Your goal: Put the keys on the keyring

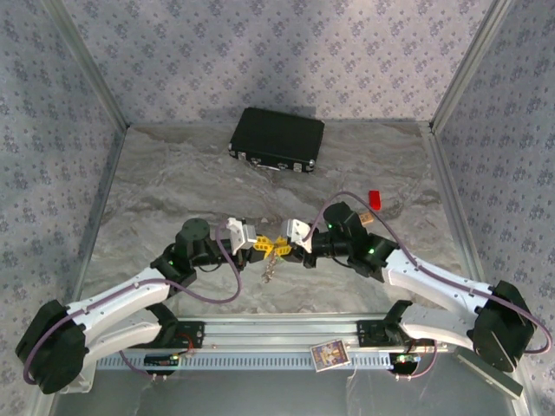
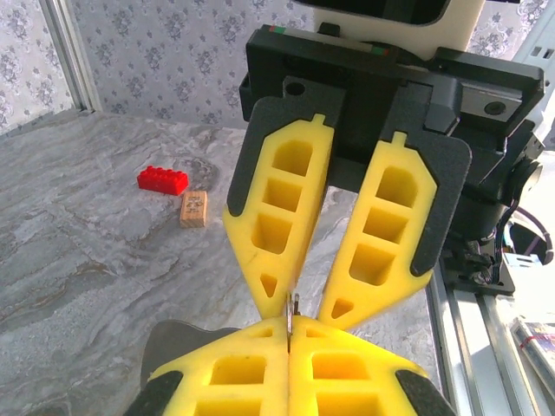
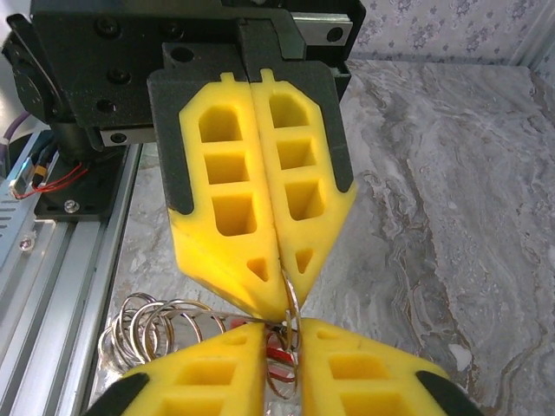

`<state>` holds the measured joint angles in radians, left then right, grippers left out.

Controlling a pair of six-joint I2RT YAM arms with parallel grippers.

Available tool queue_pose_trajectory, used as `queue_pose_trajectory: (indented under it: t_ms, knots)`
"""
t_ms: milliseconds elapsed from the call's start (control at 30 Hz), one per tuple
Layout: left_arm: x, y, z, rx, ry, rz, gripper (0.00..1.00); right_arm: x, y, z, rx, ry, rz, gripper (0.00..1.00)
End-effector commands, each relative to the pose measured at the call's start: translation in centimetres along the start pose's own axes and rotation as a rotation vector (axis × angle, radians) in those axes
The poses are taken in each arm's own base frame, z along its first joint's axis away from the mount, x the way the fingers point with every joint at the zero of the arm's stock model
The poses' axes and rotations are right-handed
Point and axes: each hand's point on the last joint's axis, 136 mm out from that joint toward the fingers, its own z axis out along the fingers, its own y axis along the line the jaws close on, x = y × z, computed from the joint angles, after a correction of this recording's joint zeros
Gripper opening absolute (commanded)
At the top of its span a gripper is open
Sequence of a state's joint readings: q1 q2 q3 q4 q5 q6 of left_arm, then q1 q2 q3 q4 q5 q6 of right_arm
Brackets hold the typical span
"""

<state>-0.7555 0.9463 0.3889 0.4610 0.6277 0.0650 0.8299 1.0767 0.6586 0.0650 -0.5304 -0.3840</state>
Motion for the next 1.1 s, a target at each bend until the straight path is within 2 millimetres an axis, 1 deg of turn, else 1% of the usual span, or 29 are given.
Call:
queue_pose_trajectory:
  t_ms: [0,100,133,200,233,300,367,433,567,633,767,833,867,933,1067]
  knots:
    - [-1.5,-1.0,0.1,0.052,-0.062,0.032,0.0,-1.4,0.1,0.0,0.0,-0.054,-0.017,0.1]
    - [-1.4,-0.7,0.1,0.031,-0.058,0.025,0.0,-1.6,0.1,0.0,0.002,-0.058,-0.023,0.0]
    - [-1.4,-0.5,0.1,0.024,-0.053,0.022,0.01,-1.7,0.0,0.0,0.004,-0.056,-0.028,0.0]
    - [-1.0,-0.3,0.1,0.007,-0.031,0.015,0.13,-1.5,0.0,-0.1,0.004,-0.037,-0.042,0.0]
    - [-0.8,-0.3,0.1,0.006,-0.015,0.017,0.16,-1.5,0.0,-0.2,0.006,-0.025,-0.049,0.0]
    - [0.0,-0.2,0.1,0.001,0.04,0.021,0.19,-1.1,0.1,-0.4,-0.001,0.012,-0.064,0.0]
    - [0.7,-0.1,0.1,-0.005,0.09,0.03,0.19,-0.8,0.3,-0.6,-0.019,0.054,-0.079,0.0]
    - [1.1,0.1,0.1,-0.014,0.13,0.04,0.17,-0.6,0.7,-0.8,-0.049,0.092,-0.088,0.0]
    - [1.2,0.1,0.3,-0.001,0.166,0.058,0.04,-0.7,1.1,-1.2,-0.094,0.152,-0.098,0.0]
    - [1.1,0.0,0.3,0.007,0.165,0.064,0.0,-1.0,1.0,-1.3,-0.097,0.153,-0.106,0.0]
    - [0.7,-0.3,0.3,0.024,0.146,0.065,0.0,-1.4,1.2,-1.3,-0.109,0.136,-0.1,0.0]
    - [0.3,-0.4,0.3,0.027,0.117,0.058,0.0,-1.5,1.2,-1.2,-0.103,0.107,-0.084,0.25]
    - [0.1,-0.5,0.3,0.025,0.097,0.057,0.0,-1.6,1.1,-1.2,-0.098,0.085,-0.077,0.29]
    - [-0.4,-0.5,0.3,0.023,0.051,0.049,0.0,-1.8,0.9,-1.4,-0.082,0.035,-0.056,0.31]
    - [-0.8,-0.7,0.2,0.027,0.005,0.036,0.0,-1.6,0.7,-1.3,-0.077,-0.005,-0.019,0.29]
